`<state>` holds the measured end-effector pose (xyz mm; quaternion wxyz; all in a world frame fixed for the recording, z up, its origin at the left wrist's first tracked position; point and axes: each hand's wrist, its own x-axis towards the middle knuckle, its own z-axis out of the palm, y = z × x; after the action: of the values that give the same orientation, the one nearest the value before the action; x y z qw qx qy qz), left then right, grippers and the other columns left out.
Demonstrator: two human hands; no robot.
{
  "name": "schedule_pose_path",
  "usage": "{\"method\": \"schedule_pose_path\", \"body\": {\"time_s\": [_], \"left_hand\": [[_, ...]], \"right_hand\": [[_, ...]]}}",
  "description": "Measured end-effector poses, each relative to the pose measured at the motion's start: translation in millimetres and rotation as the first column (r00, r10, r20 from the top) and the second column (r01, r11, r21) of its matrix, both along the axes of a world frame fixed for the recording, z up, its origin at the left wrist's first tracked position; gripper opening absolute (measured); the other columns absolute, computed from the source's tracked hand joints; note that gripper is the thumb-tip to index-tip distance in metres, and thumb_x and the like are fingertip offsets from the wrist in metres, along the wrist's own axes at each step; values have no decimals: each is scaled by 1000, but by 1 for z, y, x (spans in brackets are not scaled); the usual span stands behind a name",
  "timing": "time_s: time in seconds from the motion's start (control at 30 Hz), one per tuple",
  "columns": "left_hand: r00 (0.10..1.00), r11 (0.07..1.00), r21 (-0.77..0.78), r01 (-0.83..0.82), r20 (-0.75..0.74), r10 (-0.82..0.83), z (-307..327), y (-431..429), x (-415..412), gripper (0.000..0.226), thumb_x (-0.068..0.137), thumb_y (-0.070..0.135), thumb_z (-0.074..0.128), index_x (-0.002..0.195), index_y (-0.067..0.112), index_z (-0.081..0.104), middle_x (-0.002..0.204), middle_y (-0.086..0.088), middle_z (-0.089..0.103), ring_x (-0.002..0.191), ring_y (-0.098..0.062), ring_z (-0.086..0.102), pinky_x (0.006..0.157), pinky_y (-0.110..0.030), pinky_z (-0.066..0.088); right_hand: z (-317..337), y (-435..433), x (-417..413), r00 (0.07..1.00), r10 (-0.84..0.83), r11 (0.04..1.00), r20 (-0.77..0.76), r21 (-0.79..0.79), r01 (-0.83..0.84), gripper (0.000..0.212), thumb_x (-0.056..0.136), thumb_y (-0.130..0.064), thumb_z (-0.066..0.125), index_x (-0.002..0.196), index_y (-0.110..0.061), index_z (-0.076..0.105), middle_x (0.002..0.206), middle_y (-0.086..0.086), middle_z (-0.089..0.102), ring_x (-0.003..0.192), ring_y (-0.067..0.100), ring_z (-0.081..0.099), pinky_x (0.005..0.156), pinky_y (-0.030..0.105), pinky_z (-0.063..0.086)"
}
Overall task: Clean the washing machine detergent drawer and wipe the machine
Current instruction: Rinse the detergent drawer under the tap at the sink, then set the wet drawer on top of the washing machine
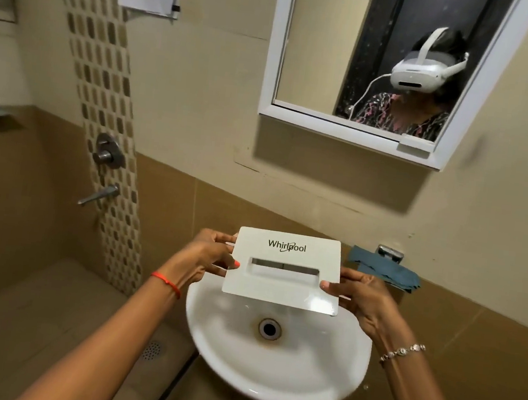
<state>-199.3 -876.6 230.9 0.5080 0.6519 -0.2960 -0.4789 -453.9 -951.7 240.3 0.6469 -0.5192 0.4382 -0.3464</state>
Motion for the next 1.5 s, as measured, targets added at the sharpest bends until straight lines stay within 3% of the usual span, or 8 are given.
{"method": "schedule_pose_path", "body": {"time_s": [0.2,0.33,0.6,0.73,0.87,1.1,1.37,1.5], "left_hand": [[992,993,5,-120,42,120,-4,47,27,48,71,-24,61,111,1,57,80,-7,67,52,-13,65,49,-28,53],[976,978,-27,-205,71,206,-4,96,54,46,70,-23,62,108,3,57,81,-7,68,62,-18,65,58,-31,51],[898,902,-75,-425,89,430,4,231,112,44,68,-26,61,101,3,61,89,-13,69,70,-23,66,60,-33,55],[834,841,-88,-534,110,541,7,321,136,41,69,-26,60,89,9,60,83,-7,68,70,-21,65,59,-31,56],[766,776,-99,-623,123,631,5,418,152,41,69,-27,59,93,6,59,81,-7,66,69,-20,64,53,-27,56],[584,599,-110,-793,141,799,-4,589,169,46,70,-27,56,106,2,59,87,-9,64,76,-26,62,61,-32,56],[369,401,-140,-905,212,905,-22,730,195,53,77,-18,57,123,6,52,117,-14,56,110,-29,52,93,-42,50],[318,347,-168,-922,181,931,-31,775,211,48,86,-1,58,131,11,45,125,-8,51,105,-19,50,72,-22,46]], "right_hand": [[-7,22,35,995,98,995,18,23,-98,30,62,26,64,80,3,67,66,9,72,56,17,69,53,20,55],[-8,45,75,982,188,982,8,30,-188,30,60,28,64,77,3,65,64,9,71,54,17,68,52,19,55],[-6,128,171,897,439,898,-52,-10,-440,31,54,29,67,73,5,66,68,12,72,61,23,70,57,23,57],[-9,196,221,829,552,830,-85,-36,-556,31,52,29,69,71,6,62,64,12,71,56,21,69,54,23,57],[-16,275,262,760,641,758,-105,-68,-649,33,50,28,71,68,5,58,65,14,71,56,21,69,52,25,56],[-29,424,326,609,787,598,-99,-121,-793,34,49,27,73,69,5,56,67,13,72,61,21,70,55,25,57],[-43,569,390,469,877,449,-109,-167,-878,36,45,21,78,71,7,58,80,26,70,73,30,70,69,41,57],[-56,627,423,443,889,416,-113,-202,-887,37,45,19,78,49,-5,50,61,12,69,66,26,69,65,38,56]]}}
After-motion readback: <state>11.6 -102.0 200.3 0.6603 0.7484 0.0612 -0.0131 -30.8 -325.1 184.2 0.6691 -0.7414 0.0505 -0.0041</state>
